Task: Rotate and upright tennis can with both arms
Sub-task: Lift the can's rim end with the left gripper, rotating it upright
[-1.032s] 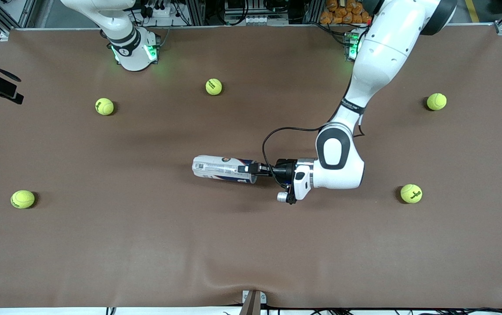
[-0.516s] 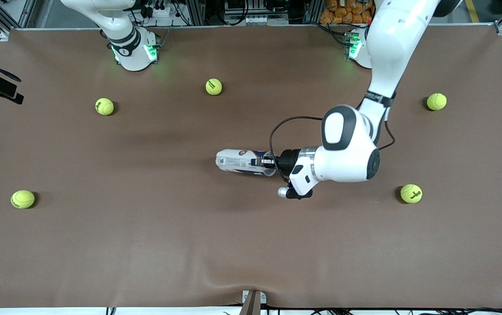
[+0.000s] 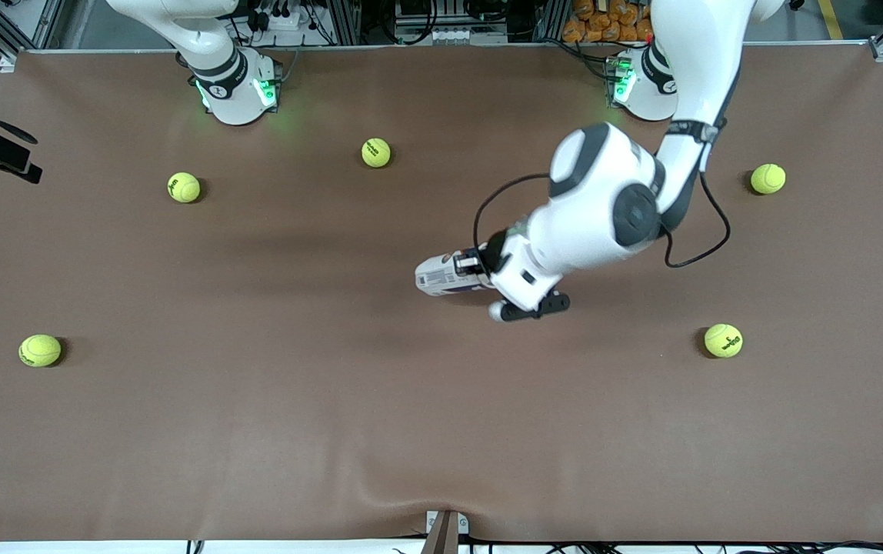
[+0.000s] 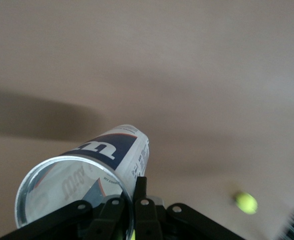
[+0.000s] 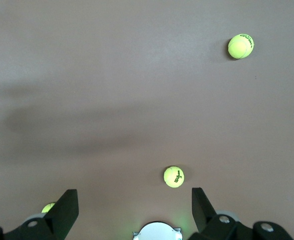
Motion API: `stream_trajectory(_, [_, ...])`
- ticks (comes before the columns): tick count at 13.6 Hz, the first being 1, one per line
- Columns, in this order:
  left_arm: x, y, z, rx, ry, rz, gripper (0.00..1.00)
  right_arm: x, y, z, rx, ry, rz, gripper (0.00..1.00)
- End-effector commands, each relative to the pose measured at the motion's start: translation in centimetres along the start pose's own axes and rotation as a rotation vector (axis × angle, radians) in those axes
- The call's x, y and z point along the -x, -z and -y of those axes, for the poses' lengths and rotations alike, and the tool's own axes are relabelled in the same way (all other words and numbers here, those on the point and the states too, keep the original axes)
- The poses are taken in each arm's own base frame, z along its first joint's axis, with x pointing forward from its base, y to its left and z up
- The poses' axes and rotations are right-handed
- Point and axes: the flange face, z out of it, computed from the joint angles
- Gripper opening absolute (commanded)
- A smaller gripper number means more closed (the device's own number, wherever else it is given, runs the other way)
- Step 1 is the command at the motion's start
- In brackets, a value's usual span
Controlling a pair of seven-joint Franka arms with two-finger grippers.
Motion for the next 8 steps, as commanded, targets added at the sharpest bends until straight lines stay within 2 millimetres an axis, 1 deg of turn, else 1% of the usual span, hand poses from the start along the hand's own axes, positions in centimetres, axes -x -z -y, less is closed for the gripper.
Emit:
stream_trajectory(1, [4.2, 0.6, -2.1, -0.102, 0.061, -0.096, 0.0, 0.0, 0.1, 0.2, -0.01, -0.009, -0.003, 1.0])
stream_trajectory(2, [5.0, 0.3, -2.5, -0.12, 0.07, -0.11, 0.0, 0.0, 0.1, 0.1, -0.011, -0.011, -0.003, 1.0])
stream_trajectory(3, [6.2, -0.4, -3.1, -0.142, 0.075, -0.119, 0.0, 0.0, 0.1, 0.1, -0.011, -0.011, -0.003, 1.0])
stream_trajectory(4, [8.1, -1.8, -4.0, -0.18, 0.077, -0.146, 0.0, 0.0, 0.1, 0.2, -0.012, -0.009, -0.004, 1.0])
stream_trajectory(6, [11.3, -3.8, -5.5, -0.259, 0.069, -0.246, 0.0, 0.0, 0.1, 0.2, -0.012, -0.009, -0.003, 1.0])
stream_trajectory(7, [12.3, -4.4, -5.6, -0.295, 0.066, -0.26, 0.0, 0.0, 0.0, 0.2, -0.012, -0.009, -0.001, 1.0])
stream_trajectory(8, [12.5, -4.7, -5.5, -0.309, 0.07, -0.254, 0.0, 0.0, 0.1, 0.2, -0.012, -0.009, -0.003, 1.0])
